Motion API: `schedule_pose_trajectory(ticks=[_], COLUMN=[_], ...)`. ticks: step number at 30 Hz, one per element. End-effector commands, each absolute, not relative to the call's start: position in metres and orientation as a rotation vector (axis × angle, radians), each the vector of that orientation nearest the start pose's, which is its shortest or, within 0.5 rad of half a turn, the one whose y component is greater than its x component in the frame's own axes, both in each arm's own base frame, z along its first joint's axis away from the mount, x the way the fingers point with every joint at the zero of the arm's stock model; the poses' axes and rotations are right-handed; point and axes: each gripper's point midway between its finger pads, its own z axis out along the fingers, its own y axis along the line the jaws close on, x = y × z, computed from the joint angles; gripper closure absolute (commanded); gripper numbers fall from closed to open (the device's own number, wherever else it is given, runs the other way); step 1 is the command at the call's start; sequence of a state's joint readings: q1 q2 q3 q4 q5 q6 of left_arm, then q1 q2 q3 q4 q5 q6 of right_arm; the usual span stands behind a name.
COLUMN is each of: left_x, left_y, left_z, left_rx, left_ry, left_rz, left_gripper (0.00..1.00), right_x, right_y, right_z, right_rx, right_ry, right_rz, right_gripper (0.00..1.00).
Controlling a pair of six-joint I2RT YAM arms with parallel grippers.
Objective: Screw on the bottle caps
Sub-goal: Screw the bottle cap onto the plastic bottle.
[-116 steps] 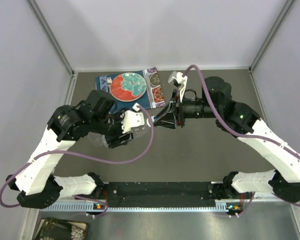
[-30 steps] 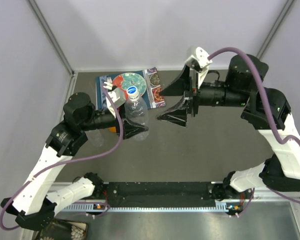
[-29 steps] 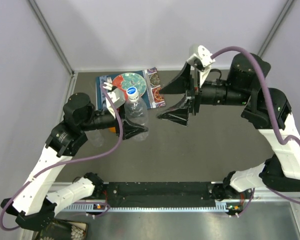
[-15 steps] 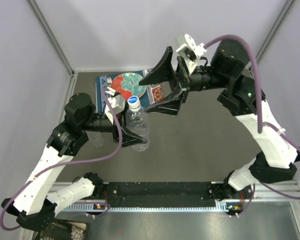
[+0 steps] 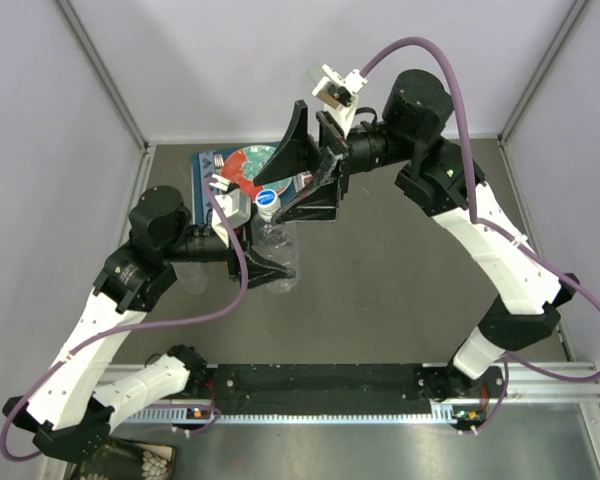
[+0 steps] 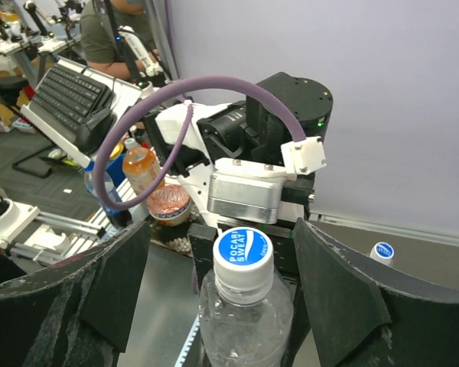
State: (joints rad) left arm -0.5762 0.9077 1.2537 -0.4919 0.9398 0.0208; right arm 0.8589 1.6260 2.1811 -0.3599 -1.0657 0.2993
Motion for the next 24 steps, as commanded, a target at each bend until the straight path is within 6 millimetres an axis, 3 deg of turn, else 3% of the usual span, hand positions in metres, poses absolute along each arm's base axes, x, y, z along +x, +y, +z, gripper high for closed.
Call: schedule_pose_trajectory(ticks=[1,7,21,24], left_x=[0.127,0.127,0.120,0.120], left_y=[-0.246,-0.246,-0.247,-0.248], left_z=[0.409,0.409,0.411,0.410], left_rx=[1.176,1.174,1.193,1.192], left_ry=[1.305,1.307,1.300,1.303], left_rz=[-1.146,-1.146,-1.194,-1.194], left_gripper=[0.56,0.56,0.56,0.56], right_x=[0.107,0.109,0.123,0.123], right_y=[0.371,0.374,0.384,0.384], right_z=[0.561,0.555,0.546,0.544], right_rx=[-1.380,-1.381,-1.372,-1.378], right_ry=[0.980,1.005,1.049,1.051], right_rz=[1.644,1.660,1.670,1.675], right_gripper=[0.25,0.34,0.36,0.41])
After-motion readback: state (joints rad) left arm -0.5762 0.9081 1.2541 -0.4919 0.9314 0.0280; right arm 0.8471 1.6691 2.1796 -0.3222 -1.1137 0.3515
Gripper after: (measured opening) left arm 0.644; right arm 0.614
